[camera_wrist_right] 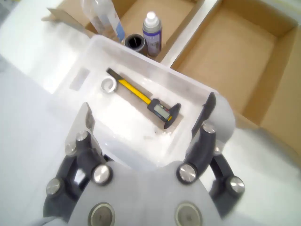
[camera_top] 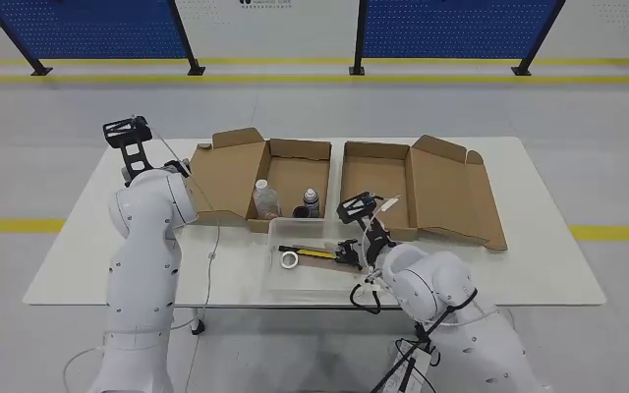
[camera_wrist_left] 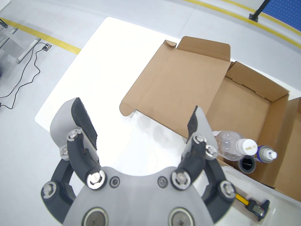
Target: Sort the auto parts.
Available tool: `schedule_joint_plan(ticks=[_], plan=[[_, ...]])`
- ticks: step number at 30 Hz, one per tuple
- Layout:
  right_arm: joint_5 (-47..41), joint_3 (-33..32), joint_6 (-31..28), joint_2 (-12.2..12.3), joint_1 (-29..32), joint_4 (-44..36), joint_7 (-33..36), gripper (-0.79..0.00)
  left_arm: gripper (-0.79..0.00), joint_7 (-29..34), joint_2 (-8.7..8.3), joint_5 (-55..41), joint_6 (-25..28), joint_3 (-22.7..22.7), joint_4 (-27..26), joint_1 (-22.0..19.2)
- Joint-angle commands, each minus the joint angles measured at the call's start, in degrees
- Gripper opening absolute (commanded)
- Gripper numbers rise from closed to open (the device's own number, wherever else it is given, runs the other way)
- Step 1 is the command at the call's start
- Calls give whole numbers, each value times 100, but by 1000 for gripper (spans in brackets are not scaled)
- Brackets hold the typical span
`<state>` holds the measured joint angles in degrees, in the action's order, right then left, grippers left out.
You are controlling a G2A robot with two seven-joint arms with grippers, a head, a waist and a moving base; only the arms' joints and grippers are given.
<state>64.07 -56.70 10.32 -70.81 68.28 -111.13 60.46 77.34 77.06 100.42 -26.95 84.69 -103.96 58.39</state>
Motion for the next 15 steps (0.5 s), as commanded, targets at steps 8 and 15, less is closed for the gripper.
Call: schedule_joint_plan(ticks=[8,15], plan=[[341,646,443,-191,-571,777,450,0,0,0,0,0,0,0,0,0],[363,1085,884,-393,-857,1314,399,0,0,0,0,0,0,0,0,0]])
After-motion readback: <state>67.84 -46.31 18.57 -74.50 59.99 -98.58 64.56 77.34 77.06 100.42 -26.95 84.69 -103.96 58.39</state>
